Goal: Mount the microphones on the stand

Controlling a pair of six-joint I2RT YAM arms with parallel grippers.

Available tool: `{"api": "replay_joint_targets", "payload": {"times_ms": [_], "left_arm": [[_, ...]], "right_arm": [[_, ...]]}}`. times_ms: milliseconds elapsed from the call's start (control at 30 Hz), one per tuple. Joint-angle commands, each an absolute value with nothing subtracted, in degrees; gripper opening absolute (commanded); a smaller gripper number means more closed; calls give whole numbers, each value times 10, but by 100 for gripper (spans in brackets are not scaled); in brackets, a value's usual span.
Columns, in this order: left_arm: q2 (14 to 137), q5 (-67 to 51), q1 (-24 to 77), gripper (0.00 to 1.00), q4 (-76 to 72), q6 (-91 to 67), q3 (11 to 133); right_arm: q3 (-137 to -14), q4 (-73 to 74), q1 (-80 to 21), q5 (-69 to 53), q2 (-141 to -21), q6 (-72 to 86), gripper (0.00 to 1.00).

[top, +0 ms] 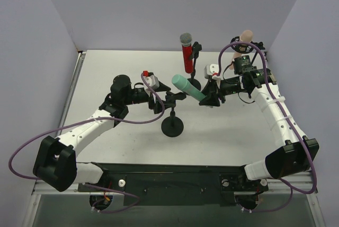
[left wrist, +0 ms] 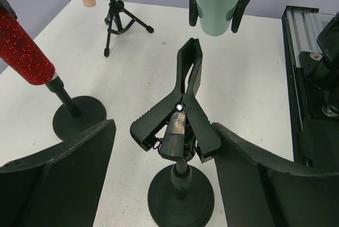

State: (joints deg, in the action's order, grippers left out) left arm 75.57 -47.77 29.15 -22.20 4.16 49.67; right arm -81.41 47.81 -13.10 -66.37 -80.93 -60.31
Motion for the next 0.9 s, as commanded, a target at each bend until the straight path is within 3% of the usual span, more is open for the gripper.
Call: {"api": "replay_joint_targets", "payload": {"times_ms": [0, 367, 767, 867], "left_arm": [[758, -474, 289, 77, -214, 44, 532], [749, -470, 290, 26, -215, 28, 526], [737, -468, 290, 23, -245, 4, 507], [732, -468, 290, 45, -254, 4, 500]], "right_arm": [[-810, 486, -127, -706, -806, -611, 0], [-816, 484, -127, -702, -829, -604, 0], [-832, 482, -159, -693, -859, -589, 0], [-838, 482, -154, -696, -862, -582, 0]]}}
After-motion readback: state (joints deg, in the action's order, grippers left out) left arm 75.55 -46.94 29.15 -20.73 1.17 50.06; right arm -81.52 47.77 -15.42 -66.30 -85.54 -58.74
